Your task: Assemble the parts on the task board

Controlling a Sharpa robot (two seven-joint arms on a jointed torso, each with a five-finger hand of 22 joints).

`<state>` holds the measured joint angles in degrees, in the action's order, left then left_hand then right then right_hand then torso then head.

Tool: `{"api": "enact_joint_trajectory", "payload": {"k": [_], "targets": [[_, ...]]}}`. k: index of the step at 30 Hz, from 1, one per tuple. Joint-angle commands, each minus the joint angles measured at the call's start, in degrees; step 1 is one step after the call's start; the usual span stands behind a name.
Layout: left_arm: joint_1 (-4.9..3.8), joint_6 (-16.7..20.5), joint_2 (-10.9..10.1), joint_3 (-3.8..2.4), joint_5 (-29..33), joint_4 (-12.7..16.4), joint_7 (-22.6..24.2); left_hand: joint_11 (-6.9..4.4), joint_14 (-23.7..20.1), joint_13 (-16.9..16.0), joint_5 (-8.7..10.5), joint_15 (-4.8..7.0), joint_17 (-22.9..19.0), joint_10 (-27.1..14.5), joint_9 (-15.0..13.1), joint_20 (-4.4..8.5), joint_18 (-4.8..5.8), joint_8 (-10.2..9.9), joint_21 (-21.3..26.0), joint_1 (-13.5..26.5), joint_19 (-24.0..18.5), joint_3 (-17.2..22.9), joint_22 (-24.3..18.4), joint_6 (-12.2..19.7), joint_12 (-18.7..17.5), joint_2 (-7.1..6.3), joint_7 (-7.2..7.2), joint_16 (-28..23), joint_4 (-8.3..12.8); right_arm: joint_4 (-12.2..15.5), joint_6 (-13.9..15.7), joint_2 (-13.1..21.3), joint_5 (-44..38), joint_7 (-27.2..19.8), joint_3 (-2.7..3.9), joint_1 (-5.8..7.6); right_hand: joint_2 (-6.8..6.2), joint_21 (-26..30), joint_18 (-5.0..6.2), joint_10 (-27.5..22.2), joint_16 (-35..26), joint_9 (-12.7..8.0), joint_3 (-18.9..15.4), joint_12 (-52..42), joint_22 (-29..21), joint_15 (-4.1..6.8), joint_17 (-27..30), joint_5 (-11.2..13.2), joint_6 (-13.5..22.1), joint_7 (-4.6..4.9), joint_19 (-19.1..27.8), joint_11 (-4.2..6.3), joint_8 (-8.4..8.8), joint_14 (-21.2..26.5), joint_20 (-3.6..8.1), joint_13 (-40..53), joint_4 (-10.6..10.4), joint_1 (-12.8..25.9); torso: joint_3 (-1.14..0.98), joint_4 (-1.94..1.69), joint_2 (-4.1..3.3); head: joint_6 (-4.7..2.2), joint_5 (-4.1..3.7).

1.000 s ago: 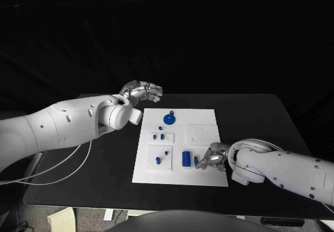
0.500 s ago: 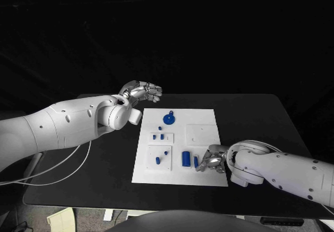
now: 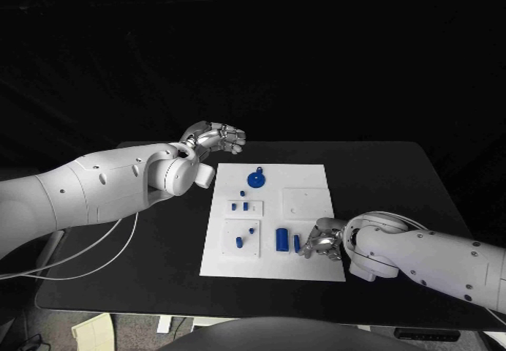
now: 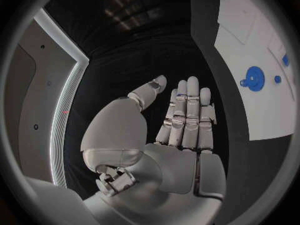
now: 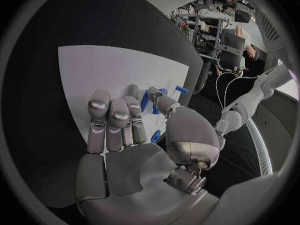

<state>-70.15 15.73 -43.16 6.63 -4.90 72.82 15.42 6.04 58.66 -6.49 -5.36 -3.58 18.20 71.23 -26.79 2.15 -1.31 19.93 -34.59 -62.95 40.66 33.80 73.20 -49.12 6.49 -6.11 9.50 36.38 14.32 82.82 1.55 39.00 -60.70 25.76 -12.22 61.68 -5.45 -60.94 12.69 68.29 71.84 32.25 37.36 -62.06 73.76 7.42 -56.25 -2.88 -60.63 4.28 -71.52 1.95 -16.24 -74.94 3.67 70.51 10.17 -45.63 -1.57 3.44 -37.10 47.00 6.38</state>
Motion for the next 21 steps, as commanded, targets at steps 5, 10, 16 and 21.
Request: {"api": "enact_joint_trajectory", "payload": {"k": [5,10,16,21], "targets": [[-0.08,-0.68,0.05,-0.04,0.24,0.15,0.32,-0.09,0.39,0.05,0.37,-0.02,0.11,-0.20,0.06,-0.03,-0.49,0.20,0.33,0.50,0.50,0.03,0.11,0.34,0.04,-0.21,-0.07,-0.39,-0.44,-0.28,0.49,-0.39,-0.03,0.53,0.00,-0.06,0.60,0.32,2.31,0.52,-0.30,-0.09,0.28,-0.43,-0.04,0.38,-0.03,0.07,-0.42,0.20,0.12,-0.09,-0.08,0.01,-0.13,0.16,-0.53,0.03,-0.03,0.02,-0.02,0.00,-0.04],[-0.08,-0.69,0.06,-0.04,0.24,0.14,0.30,-0.09,0.39,0.05,0.37,-0.02,0.14,-0.20,0.06,-0.03,-0.49,0.20,0.34,0.50,0.51,0.03,0.12,0.34,0.05,-0.21,-0.07,-0.42,-0.45,-0.50,0.64,-0.60,-0.09,0.57,0.00,-0.06,0.73,0.30,2.31,0.57,-0.29,-0.14,0.68,-0.45,-0.03,0.40,-0.04,0.07,-0.48,0.18,0.12,-0.07,-0.08,0.00,-0.14,0.18,-0.79,0.12,-0.01,0.03,-0.01,-0.04,-0.08],[-0.08,-0.71,0.08,-0.04,0.24,0.13,0.31,-0.10,0.40,0.05,0.36,-0.02,0.18,-0.19,0.07,-0.02,-0.50,0.20,0.35,0.48,0.52,0.04,0.13,0.35,0.05,-0.21,-0.07,-0.45,-0.45,-0.70,0.37,-0.94,-0.09,0.57,0.00,-0.06,0.62,0.27,2.31,0.61,-0.28,-0.16,0.82,-0.47,-0.02,0.40,-0.05,0.07,-0.52,0.17,0.11,-0.07,-0.08,0.00,-0.16,0.21,-0.95,0.27,-0.02,-0.01,-0.01,-0.04,-0.10],[-0.08,-0.76,0.05,-0.04,0.24,0.15,0.28,-0.10,0.40,0.05,0.36,-0.02,0.22,-0.19,0.08,-0.03,-0.50,0.21,0.36,0.47,0.53,0.04,0.15,0.35,0.05,-0.20,-0.07,-0.47,-0.46,-1.05,-0.23,-1.19,-0.06,1.00,0.00,-0.06,0.58,0.26,2.31,0.64,-0.28,-0.18,0.97,-0.49,-0.02,0.40,-0.06,0.07,-0.53,0.17,0.10,-0.06,-0.07,-0.01,-0.15,0.22,-0.98,0.27,0.02,-0.02,-0.01,0.00,-0.14]]}}
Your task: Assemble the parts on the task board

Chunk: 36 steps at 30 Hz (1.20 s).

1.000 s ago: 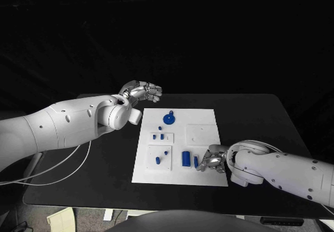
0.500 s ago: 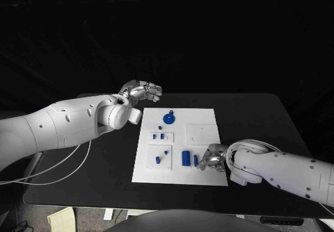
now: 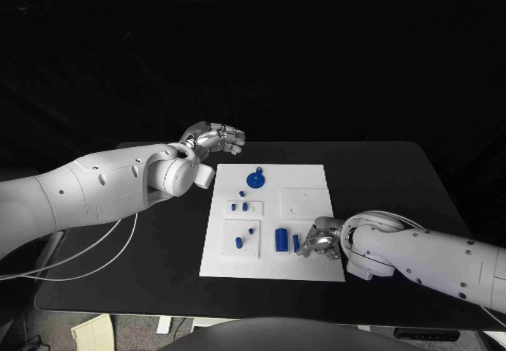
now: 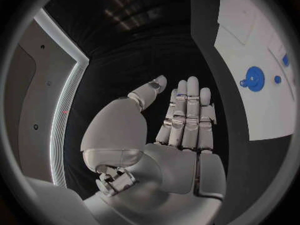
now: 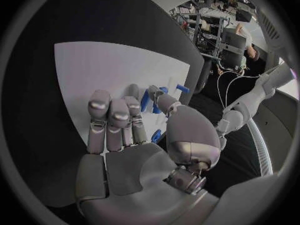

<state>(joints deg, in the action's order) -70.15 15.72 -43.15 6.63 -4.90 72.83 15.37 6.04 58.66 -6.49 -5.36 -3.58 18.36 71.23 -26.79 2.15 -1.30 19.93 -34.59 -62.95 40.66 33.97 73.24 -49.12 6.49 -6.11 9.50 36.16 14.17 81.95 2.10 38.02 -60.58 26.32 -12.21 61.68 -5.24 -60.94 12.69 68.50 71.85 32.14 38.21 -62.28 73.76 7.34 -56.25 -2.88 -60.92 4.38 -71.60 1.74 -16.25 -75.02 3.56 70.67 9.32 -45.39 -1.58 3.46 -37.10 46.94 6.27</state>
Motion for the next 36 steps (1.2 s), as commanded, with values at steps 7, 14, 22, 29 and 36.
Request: {"api": "enact_joint_trajectory", "payload": {"k": [7,14,22,29,36], "targets": [[-0.08,-0.76,0.02,-0.04,0.24,0.14,0.26,-0.10,0.40,0.06,0.36,-0.03,0.09,-0.19,0.09,-0.03,-0.51,0.21,0.37,0.47,0.54,-0.13,0.11,0.36,0.05,-0.20,-0.07,-0.27,-0.32,-1.06,-0.87,-0.81,-0.17,1.78,-0.01,-0.11,0.30,0.21,2.31,0.44,-0.27,-0.11,0.64,-0.25,0.01,0.49,-0.07,0.06,-0.26,0.05,0.19,0.17,-0.05,0.07,-0.02,0.07,0.03,-0.29,0.02,-0.04,-0.03,0.07,0.00],[-0.08,-0.75,-0.02,-0.04,0.24,0.15,0.24,-0.10,0.40,0.06,0.35,-0.03,0.14,-0.20,0.10,-0.03,-0.52,0.21,0.39,0.46,0.55,-0.12,0.12,0.36,0.05,-0.21,-0.07,-0.30,-0.32,-1.67,-1.11,-1.07,-0.20,2.57,-0.01,-0.25,0.50,0.13,2.31,0.47,-0.27,-0.23,1.55,-0.22,0.05,0.45,-0.07,-0.06,-0.31,0.07,0.18,0.14,-0.01,0.03,-0.04,0.08,0.56,-0.94,0.03,-0.03,-0.01,0.22,0.06],[-0.08,-0.79,-0.01,-0.04,0.24,0.14,0.22,-0.10,0.40,0.06,0.35,-0.03,0.19,-0.20,0.11,-0.03,-0.52,0.22,0.40,0.45,0.56,-0.12,0.14,0.37,0.06,-0.22,-0.07,-0.34,-0.33,-1.96,-1.26,-1.32,-0.17,2.69,-0.01,-0.49,0.59,0.11,2.31,0.47,-0.28,-0.27,1.75,-0.20,0.06,0.43,-0.07,-0.10,-0.34,0.09,0.19,0.12,0.00,0.02,-0.08,0.07,0.68,-1.00,-0.01,0.00,0.00,0.29,0.10],[-0.08,-0.78,0.00,-0.04,0.24,0.12,0.19,-0.10,0.40,0.06,0.35,-0.03,0.24,-0.20,0.11,-0.04,-0.52,0.22,0.42,0.45,0.56,-0.12,0.16,0.37,0.06,-0.22,-0.07,-0.37,-0.33,-2.06,-1.16,-1.35,-0.15,2.83,-0.01,-0.62,0.63,0.10,2.31,0.48,-0.28,-0.30,1.85,-0.19,0.07,0.41,-0.07,-0.12,-0.35,0.10,0.19,0.11,0.01,0.01,-0.10,0.07,0.75,-1.01,-0.01,0.00,-0.02,0.34,0.12],[-0.08,-0.80,-0.01,-0.03,0.24,0.13,0.18,-0.10,0.41,0.06,0.35,-0.03,0.28,-0.20,0.12,-0.04,-0.53,0.23,0.43,0.44,0.57,-0.12,0.17,0.37,0.06,-0.22,-0.07,-0.40,-0.34,-2.25,-1.37,-1.27,-0.15,3.05,-0.01,-0.64,0.66,0.08,2.31,0.51,-0.28,-0.33,1.95,-0.22,0.08,0.40,-0.06,-0.13,-0.37,0.10,0.20,0.10,0.02,0.00,-0.13,0.09,0.84,-1.04,-0.01,-0.01,0.00,0.35,0.13]]}}
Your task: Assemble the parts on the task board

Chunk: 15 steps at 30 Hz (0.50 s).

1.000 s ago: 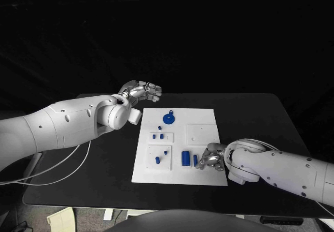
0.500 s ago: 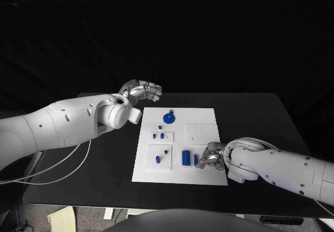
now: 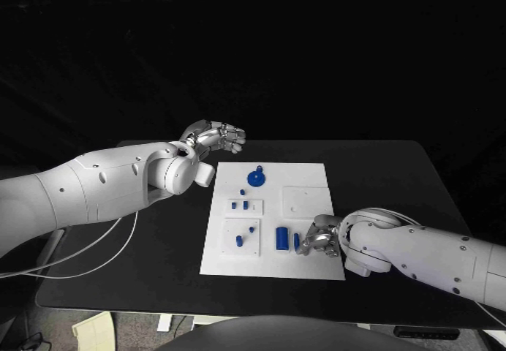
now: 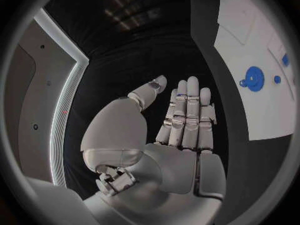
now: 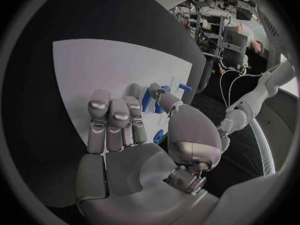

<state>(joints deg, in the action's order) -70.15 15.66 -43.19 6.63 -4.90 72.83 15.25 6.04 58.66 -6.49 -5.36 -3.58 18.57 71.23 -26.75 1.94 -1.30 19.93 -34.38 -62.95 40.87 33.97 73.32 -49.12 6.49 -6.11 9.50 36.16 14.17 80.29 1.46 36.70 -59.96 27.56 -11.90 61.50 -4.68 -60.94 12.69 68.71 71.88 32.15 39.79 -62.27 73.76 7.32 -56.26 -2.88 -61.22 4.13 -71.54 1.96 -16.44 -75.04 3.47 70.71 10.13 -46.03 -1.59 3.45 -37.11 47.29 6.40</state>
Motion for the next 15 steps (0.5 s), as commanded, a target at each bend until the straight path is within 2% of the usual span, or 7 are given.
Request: {"api": "enact_joint_trajectory", "payload": {"k": [1,15], "targets": [[-0.08,-0.73,0.02,-0.04,0.24,0.13,0.31,-0.10,0.41,0.06,0.34,-0.03,0.08,-0.21,0.08,0.17,-0.53,0.23,0.21,0.44,0.36,-0.12,0.10,0.37,0.06,-0.23,-0.07,-0.40,-0.34,-0.61,-0.68,0.08,-0.77,1.82,-0.32,-0.46,0.10,0.08,2.31,0.30,-0.31,-0.34,0.40,-0.21,0.08,0.42,-0.06,-0.14,-0.08,0.36,0.14,-0.11,0.22,0.02,-0.05,0.05,0.07,-0.41,0.00,0.00,0.01,0.01,-0.01],[-0.08,-0.75,0.01,-0.03,0.24,0.14,0.27,-0.10,0.41,0.06,0.34,-0.04,0.16,-0.20,0.09,0.16,-0.53,0.24,0.24,0.45,0.37,-0.13,0.12,0.36,0.07,-0.23,-0.07,-0.47,-0.37,-0.71,-0.52,0.25,-0.35,1.77,-0.32,-0.46,0.16,0.05,2.31,0.33,-0.31,-0.41,0.63,-0.21,0.10,0.39,-0.05,-0.20,-0.13,0.37,0.15,-0.13,0.23,0.00,-0.11,0.05,0.35,-0.50,0.01,-0.02,0.00,0.04,-0.03]]}}
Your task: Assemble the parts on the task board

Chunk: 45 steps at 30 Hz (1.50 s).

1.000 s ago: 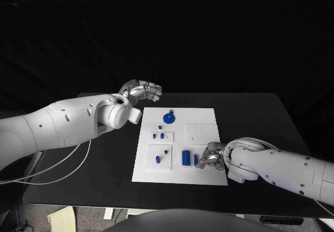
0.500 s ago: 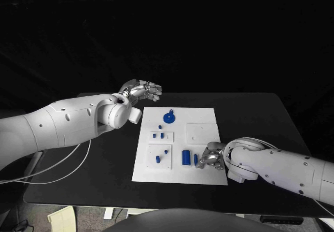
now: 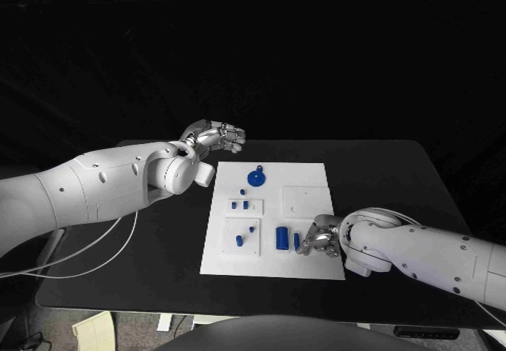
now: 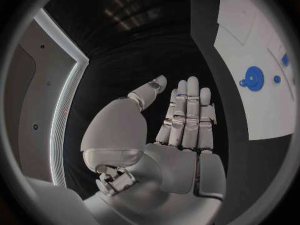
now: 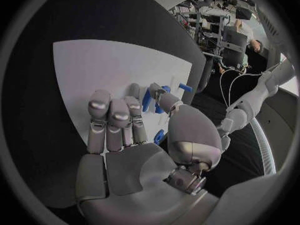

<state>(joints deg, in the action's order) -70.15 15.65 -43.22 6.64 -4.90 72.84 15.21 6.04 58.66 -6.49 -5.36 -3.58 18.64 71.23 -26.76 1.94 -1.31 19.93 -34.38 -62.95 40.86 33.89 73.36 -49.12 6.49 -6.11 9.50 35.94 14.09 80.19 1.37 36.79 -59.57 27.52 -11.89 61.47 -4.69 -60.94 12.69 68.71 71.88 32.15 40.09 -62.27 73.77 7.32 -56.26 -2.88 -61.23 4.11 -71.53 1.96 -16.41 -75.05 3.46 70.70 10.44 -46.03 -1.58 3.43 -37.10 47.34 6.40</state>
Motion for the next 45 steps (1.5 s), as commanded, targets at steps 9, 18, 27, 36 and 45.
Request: {"api": "enact_joint_trajectory", "payload": {"k": [9,18,27,36,45], "targets": [[-0.08,-0.71,0.02,-0.03,0.24,0.15,0.29,-0.10,0.41,0.06,0.34,-0.05,0.15,-0.19,0.10,0.15,-0.53,0.25,0.26,0.46,0.38,-0.05,0.10,0.36,0.07,-0.23,-0.07,-0.28,-0.31,-0.66,-0.39,0.21,-0.59,1.74,-0.33,-0.43,0.17,-0.01,2.31,0.40,-0.33,-0.56,0.81,-0.23,0.13,0.36,-0.04,-0.61,-0.20,0.41,0.16,-0.14,0.24,-0.02,-0.19,0.10,0.94,-0.89,0.00,0.02,0.00,-0.02,-0.02],[-0.08,-0.68,-0.02,-0.02,0.24,0.22,0.25,-0.10,0.41,0.06,0.34,-0.05,0.20,-0.19,0.11,0.15,-0.53,0.26,0.28,0.47,0.39,-0.05,0.12,0.36,0.08,-0.23,-0.07,-0.32,-0.33,-0.56,-0.30,0.26,0.04,1.64,-0.34,-0.44,-1.12,-0.15,2.31,0.42,-0.35,-0.94,-0.88,-0.08,0.12,0.31,-0.02,-5.27,-0.32,0.46,0.04,-0.20,0.31,-0.12,-0.45,0.09,3.59,0.18,-0.01,0.01,0.02,0.03,-0.06],[-0.08,-0.67,-0.01,-0.02,0.24,0.23,0.23,-0.10,0.41,0.06,0.34,-0.05,0.26,-0.20,0.11,0.15,-0.54,0.26,0.30,0.48,0.40,-0.06,0.14,0.36,0.08,-0.25,-0.07,-0.36,-0.35,-0.49,-0.03,0.26,0.05,1.39,-0.34,-0.44,-1.12,-0.13,2.31,0.43,-0.38,-1.01,-1.02,-0.04,0.08,0.32,-0.01,-5.25,-0.34,0.46,0.02,-0.19,0.31,-0.12,-0.43,0.08,4.09,-0.05,-0.01,0.02,0.00,-0.01,-0.08],[-0.08,-0.70,-0.01,-0.02,0.24,0.20,0.22,-0.10,0.42,0.07,0.34,-0.05,0.32,-0.20,0.12,0.14,-0.54,0.27,0.32,0.48,0.40,-0.06,0.15,0.37,0.08,-0.26,-0.07,-0.40,-0.36,0.08,-0.17,0.54,1.72,0.03,-0.34,-0.44,-2.30,-0.05,2.31,0.36,-0.43,-1.17,-2.19,0.12,-0.04,0.30,0.02,-5.63,-0.33,0.48,-0.03,-0.22,0.35,-0.15,-0.48,0.02,4.01,0.92,-0.01,0.00,0.00,-0.02,-0.13],[-0.08,-0.76,-0.03,-0.01,0.24,0.14,0.19,-0.10,0.42,0.07,0.33,-0.05,0.38,-0.21,0.13,0.14,-0.55,0.27,0.34,0.46,0.41,-0.05,0.18,0.38,0.08,-0.27,-0.07,-0.45,-0.36,0.87,0.25,1.35,2.53,-1.10,-0.32,-0.43,-3.22,0.02,2.31,0.26,-0.49,-1.27,-3.15,0.26,-0.12,0.32,0.04,-5.69,-0.27,0.49,-0.05,-0.23,0.39,-0.13,-0.43,-0.03,3.99,1.38,-0.03,-0.01,0.00,-0.03,-0.11]]}}
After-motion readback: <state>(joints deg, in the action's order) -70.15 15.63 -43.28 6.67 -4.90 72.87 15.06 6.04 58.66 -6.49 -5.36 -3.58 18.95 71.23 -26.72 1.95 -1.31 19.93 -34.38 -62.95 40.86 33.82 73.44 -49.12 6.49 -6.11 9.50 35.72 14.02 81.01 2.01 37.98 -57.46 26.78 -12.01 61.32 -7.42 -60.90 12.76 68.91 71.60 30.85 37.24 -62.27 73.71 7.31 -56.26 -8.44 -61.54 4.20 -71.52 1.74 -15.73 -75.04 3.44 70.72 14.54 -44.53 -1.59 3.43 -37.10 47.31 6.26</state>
